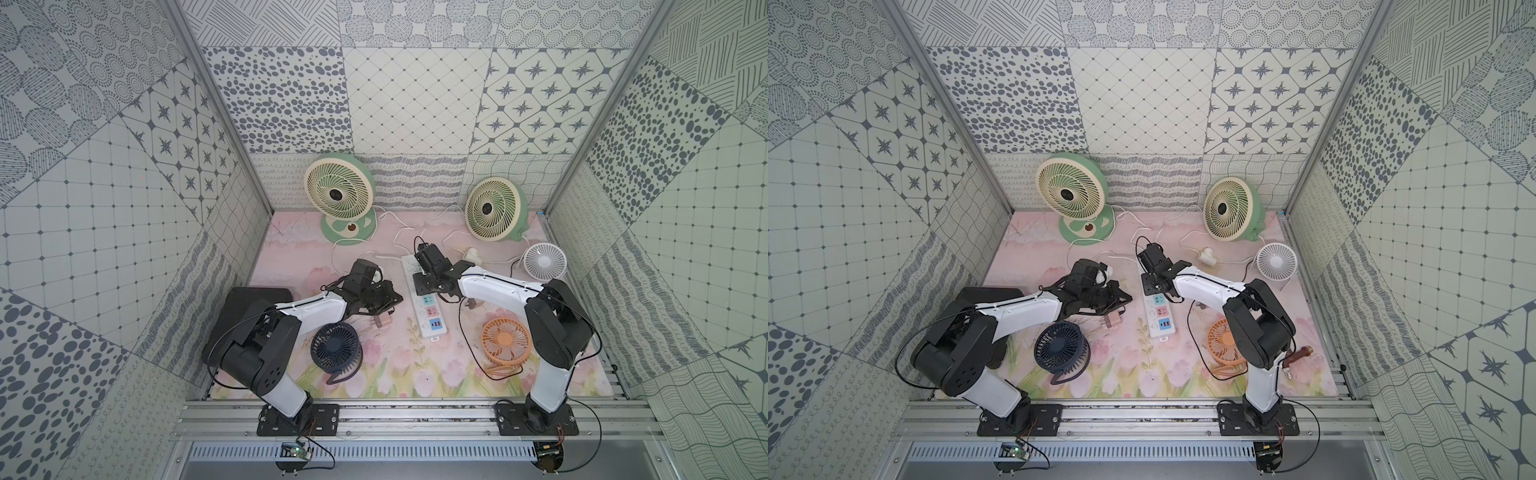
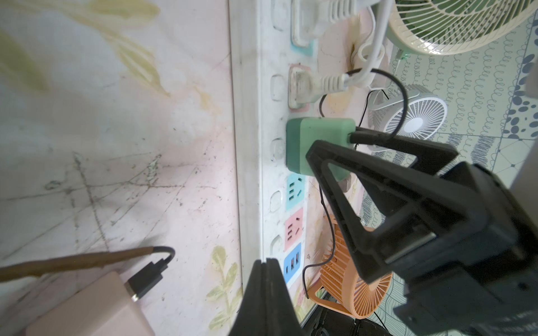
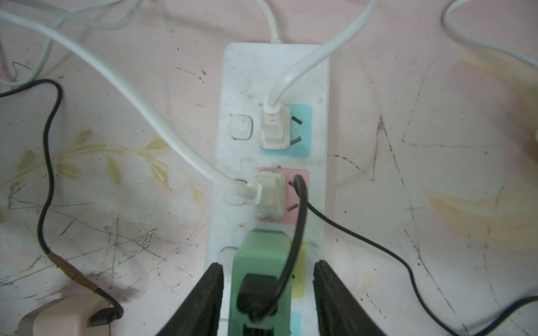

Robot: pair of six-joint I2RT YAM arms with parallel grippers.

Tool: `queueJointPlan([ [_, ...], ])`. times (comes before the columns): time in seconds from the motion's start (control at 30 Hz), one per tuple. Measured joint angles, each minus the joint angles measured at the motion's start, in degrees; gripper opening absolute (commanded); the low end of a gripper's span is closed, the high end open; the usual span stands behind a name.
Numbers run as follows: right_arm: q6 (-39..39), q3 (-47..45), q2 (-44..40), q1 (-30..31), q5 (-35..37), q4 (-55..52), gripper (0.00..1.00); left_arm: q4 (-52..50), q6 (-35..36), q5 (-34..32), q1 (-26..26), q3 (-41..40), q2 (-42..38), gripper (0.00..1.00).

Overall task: Unplug the desk fan from the power strip
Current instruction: Remove the plug from the socket.

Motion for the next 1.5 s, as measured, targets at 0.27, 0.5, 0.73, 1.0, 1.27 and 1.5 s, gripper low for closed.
queueJointPlan([
  [0.27,0.9,0.3,0.3,0.1,0.9,0.1,0.30,0.9,-0.7,0.9,-0.2,1.0,2.9,0.00],
  [0.5,1.0,0.3,0.3,0.4,1.7,0.1,0.13,2.2,-1.0,1.6,-0.5,2.6,4.5,0.00],
  [0.73,1.0,0.3,0.3,0.7,1.9,0.1,0.09,3.1,-1.0,2.1,-0.5,5.3,6.8,0.00],
  [1.0,1.0,0.3,0.3,0.7,1.9,0.1,0.06,3.4,-1.0,2.3,-0.6,9.1,11.5,0.00],
  [1.27,1.0,0.3,0.3,0.7,1.9,0.1,0.05,5.4,-1.4,2.5,-0.6,11.3,15.8,0.00],
  [1.5,1.0,0.3,0.3,0.7,2.1,0.0,0.05,5.9,-1.7,3.3,-0.6,12.7,17.9,0.00],
])
